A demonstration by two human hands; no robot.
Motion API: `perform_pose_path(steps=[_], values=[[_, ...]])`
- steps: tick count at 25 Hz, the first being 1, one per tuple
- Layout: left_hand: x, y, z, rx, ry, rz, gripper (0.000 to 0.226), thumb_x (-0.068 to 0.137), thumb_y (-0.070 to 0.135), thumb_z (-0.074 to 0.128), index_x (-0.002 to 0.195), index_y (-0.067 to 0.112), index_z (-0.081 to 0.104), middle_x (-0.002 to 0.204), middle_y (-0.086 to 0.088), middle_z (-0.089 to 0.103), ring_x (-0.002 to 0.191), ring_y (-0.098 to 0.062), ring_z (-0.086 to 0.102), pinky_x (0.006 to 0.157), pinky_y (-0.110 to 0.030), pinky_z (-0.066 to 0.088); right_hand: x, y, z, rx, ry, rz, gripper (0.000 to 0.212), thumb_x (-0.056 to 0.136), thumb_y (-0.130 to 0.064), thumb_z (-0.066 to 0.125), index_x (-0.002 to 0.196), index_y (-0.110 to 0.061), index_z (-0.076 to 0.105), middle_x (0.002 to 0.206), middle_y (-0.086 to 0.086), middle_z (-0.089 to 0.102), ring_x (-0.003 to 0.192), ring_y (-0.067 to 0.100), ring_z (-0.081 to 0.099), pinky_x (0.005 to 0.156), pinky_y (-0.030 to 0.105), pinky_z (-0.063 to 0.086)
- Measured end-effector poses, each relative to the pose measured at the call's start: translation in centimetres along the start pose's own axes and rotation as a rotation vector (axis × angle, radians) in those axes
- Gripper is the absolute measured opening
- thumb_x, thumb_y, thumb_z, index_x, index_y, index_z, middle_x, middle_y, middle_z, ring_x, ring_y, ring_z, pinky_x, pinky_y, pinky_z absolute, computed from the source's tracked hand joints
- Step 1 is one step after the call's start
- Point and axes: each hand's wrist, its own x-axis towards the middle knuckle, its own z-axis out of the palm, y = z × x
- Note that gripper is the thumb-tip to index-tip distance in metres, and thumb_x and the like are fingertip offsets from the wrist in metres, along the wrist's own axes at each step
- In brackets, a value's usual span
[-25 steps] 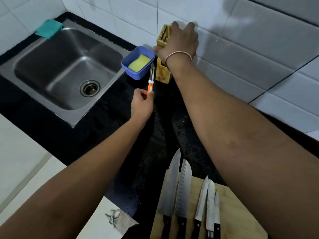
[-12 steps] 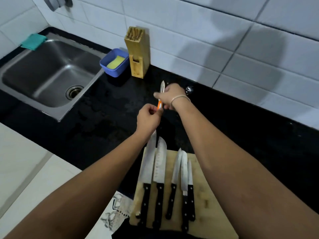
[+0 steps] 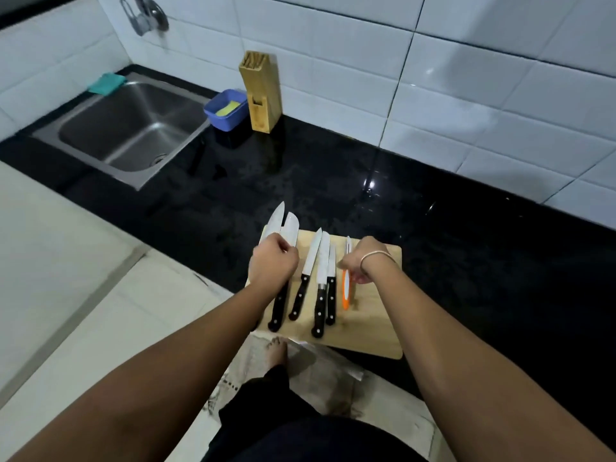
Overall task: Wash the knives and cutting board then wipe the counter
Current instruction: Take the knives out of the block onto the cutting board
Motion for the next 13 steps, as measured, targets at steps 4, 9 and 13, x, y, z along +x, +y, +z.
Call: perform_pose_path(steps=[4, 9, 13], values=[[-2.3, -4.8, -1.3, 0.191, 0.189, -0.151, 0.036, 0.085, 0.030, 0.057, 0.115, 0.011, 0.051, 0.121, -0.011, 0.055, 0.113, -0.034, 0.051, 0.093, -0.045, 0.045, -1.8, 2.5, 1.3, 0.010, 0.007, -0.023, 0.036, 0.067, -0.037, 0.084, 0.083, -0.009, 0.066, 0.077, 0.008, 0.068, 0.046, 0.021, 0.065, 0.046, 0.032, 0.058], [-2.0, -7.3, -1.5, -0.190, 0.000, -0.624, 0.062, 0.092, 0.035, 0.056, 0.137, 0.000, 0.033, 0.128, -0.021, 0.051, 0.108, -0.038, 0.053, 0.082, -0.044, 0.047, -1.9, 5.3, 3.1, 0.116, 0.001, -0.077, 0.016, 0.077, -0.022, 0.079, 0.076, -0.019, 0.064, 0.079, 0.007, 0.068, 0.062, 0.022, 0.065, 0.067, 0.045, 0.063], [-1.0, -7.9, -1.7, -0.187, -0.079, -0.616, 0.060, 0.094, 0.037, 0.049, 0.141, 0.000, 0.041, 0.124, -0.018, 0.055, 0.107, -0.036, 0.056, 0.078, -0.039, 0.043, -1.9, 5.4, 3.4, 0.128, 0.024, -0.112, 0.013, 0.077, -0.025, 0.078, 0.074, -0.020, 0.066, 0.076, 0.004, 0.068, 0.066, 0.024, 0.065, 0.074, 0.043, 0.062]])
